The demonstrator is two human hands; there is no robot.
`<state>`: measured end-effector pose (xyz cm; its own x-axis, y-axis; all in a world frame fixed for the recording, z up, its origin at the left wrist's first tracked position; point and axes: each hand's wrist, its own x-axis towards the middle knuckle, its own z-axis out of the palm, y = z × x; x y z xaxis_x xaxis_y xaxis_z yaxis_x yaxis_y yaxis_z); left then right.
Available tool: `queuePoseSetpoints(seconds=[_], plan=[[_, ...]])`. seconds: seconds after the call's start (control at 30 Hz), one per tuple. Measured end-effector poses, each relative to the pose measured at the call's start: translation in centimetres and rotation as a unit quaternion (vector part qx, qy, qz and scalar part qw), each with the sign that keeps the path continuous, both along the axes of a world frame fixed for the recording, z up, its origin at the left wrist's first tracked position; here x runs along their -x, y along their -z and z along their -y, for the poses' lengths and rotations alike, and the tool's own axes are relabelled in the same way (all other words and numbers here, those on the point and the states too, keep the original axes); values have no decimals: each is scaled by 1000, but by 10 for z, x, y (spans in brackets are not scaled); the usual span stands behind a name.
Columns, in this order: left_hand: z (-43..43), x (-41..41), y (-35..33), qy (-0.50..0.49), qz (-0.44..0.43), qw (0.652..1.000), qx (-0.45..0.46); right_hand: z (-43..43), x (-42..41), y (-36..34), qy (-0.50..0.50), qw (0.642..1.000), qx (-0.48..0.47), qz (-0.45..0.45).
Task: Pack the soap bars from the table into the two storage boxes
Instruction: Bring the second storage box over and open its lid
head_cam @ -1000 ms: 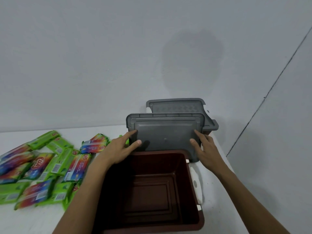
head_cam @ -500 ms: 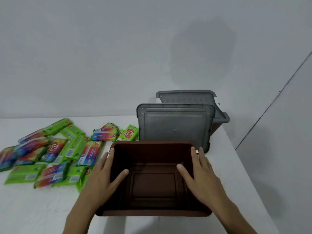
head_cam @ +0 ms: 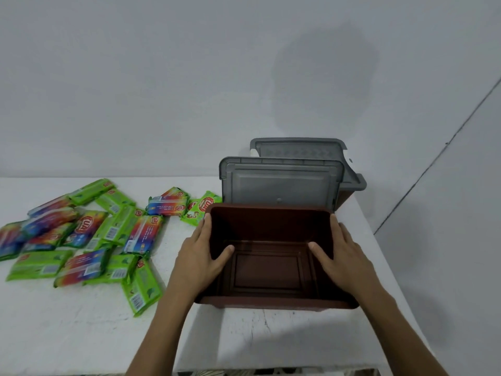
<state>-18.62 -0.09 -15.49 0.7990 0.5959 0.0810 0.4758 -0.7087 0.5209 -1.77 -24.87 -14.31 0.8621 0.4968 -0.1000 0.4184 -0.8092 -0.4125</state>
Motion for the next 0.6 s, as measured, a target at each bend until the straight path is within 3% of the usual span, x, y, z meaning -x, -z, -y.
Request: queuePoseSetpoints(seconds=[0.27, 0.6], plan=[[7, -15, -3, -11, -7, 1000, -1, 4, -15, -3, 4, 1000, 0, 11], [8, -12, -3, -6, 62, 997, 35, 5, -17, 0, 8, 1000, -3, 22]])
